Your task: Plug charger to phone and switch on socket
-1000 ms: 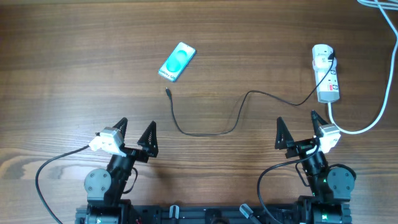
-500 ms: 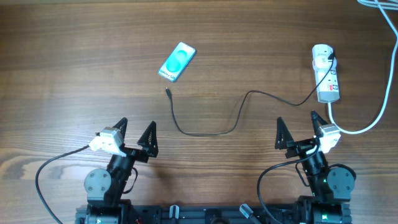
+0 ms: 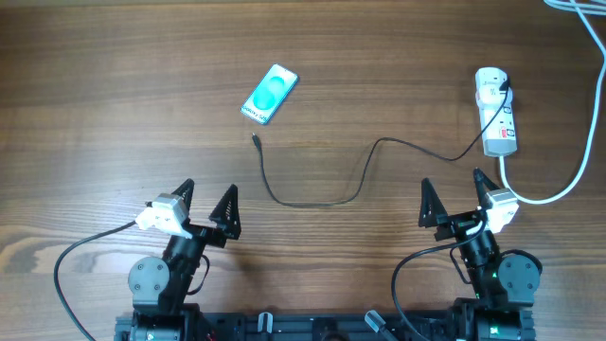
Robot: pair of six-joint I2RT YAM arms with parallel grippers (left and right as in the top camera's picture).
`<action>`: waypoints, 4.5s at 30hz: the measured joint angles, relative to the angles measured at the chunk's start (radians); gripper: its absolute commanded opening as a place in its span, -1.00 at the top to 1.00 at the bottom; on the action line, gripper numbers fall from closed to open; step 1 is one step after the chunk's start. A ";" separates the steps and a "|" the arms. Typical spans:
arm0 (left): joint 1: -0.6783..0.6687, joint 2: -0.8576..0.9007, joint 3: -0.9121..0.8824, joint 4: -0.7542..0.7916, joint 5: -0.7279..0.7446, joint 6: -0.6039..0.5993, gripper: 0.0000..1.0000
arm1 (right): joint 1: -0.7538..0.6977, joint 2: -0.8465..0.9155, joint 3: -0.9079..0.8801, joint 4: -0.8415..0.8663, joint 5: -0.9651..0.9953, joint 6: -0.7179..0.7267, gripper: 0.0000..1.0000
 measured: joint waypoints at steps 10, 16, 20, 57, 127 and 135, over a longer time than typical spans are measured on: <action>0.000 0.000 0.000 0.000 0.000 0.000 -1.00 | 0.000 0.000 0.000 0.000 0.000 0.000 -0.99; 0.000 0.000 0.000 0.000 0.000 0.000 -1.00 | 0.000 0.000 0.000 0.000 0.000 0.000 -0.99; 0.000 0.000 0.000 0.000 0.000 0.000 -1.00 | 0.000 0.000 0.000 0.000 0.000 0.000 -1.00; 0.000 0.000 0.000 0.000 0.000 0.000 -1.00 | 0.000 0.000 0.000 0.000 0.000 0.000 -0.99; -0.148 1.617 1.386 -0.662 0.039 0.342 -1.00 | 0.000 -0.004 0.000 0.003 0.000 0.000 -0.99; -0.148 1.617 1.390 -0.663 0.026 0.350 -1.00 | 0.000 -0.004 0.000 0.003 0.000 0.000 -0.99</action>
